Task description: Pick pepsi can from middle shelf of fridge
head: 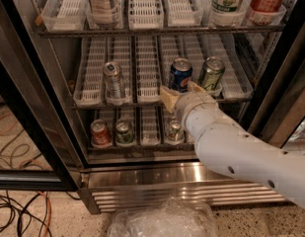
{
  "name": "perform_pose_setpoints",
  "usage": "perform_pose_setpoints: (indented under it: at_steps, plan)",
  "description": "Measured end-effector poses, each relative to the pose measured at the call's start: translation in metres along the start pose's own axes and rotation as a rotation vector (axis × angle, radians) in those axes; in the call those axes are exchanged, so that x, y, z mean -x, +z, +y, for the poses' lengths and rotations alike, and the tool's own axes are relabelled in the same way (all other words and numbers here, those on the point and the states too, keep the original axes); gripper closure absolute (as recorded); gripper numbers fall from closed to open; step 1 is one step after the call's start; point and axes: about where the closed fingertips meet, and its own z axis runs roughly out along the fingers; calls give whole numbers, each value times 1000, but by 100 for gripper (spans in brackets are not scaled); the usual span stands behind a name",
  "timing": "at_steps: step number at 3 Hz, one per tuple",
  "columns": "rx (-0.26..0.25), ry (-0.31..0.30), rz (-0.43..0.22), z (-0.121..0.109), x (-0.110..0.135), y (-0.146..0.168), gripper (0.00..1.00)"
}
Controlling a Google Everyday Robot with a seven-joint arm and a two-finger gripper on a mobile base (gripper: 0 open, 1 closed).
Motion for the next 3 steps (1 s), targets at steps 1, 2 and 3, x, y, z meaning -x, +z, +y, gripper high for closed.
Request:
perform_pose_setpoints:
  at_steps: [1, 2, 3]
  plan:
    - [-42, -1, -50, -5, -1, 2, 36]
    - [-72, -2, -99, -7, -3, 3, 33]
    - [-88, -8, -140, -8, -4, 6, 23]
